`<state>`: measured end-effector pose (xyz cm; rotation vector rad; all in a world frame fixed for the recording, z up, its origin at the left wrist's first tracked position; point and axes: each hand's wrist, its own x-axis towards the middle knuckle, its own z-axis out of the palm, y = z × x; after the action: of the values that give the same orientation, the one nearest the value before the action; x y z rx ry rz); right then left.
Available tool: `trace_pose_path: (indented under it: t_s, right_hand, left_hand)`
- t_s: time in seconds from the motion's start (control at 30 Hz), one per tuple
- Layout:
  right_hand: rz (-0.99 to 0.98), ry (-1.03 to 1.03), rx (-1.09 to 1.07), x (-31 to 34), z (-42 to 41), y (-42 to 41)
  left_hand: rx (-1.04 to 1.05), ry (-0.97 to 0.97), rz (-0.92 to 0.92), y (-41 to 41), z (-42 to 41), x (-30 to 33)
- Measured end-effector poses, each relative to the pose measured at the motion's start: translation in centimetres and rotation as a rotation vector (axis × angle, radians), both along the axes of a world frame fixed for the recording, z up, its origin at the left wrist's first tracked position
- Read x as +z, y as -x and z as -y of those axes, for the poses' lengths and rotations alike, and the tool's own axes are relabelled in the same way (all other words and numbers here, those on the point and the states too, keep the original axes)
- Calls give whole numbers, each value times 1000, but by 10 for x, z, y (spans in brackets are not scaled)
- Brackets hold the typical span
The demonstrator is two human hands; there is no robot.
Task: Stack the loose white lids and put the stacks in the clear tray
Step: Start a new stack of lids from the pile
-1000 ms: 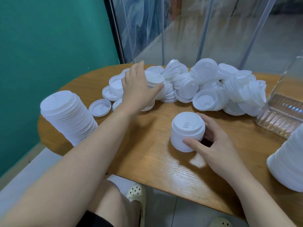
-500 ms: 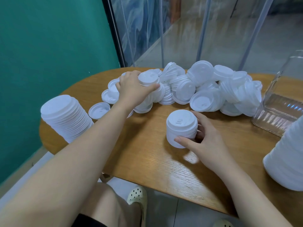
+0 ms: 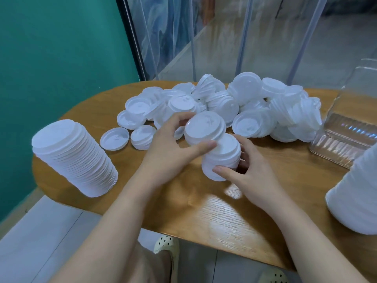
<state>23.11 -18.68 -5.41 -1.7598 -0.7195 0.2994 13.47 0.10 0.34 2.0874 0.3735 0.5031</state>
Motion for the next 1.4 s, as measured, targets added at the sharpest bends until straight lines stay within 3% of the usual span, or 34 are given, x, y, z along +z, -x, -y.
trace_pose_path:
  t_s: [0.23, 0.57, 0.67, 0.73, 0.87, 1.2, 1.4]
  right_hand:
    - [-19, -40, -14, -3, -2, 2]
    - [-29, -29, -16, -2, -3, 2]
    - [-22, -7, -16, -3, -2, 1]
    - [-17, 7, -13, -2, -1, 1]
    - [-25, 14, -9, -1, 2, 1]
    - [23, 33, 6, -1, 2, -1]
    - [41, 35, 2, -1, 1, -2]
  left_hand:
    - [-175, -10, -84, -13, 11, -17]
    - [-204, -60, -105, -21, 5, -24]
    - [-49, -69, 20, -29, -11, -13]
    - [134, -182, 150, -43, -30, -9]
    - [353, -428, 92, -74, -59, -10]
    - [342, -596, -111, -98, -74, -20]
    - [323, -586, -57, -92, -72, -12]
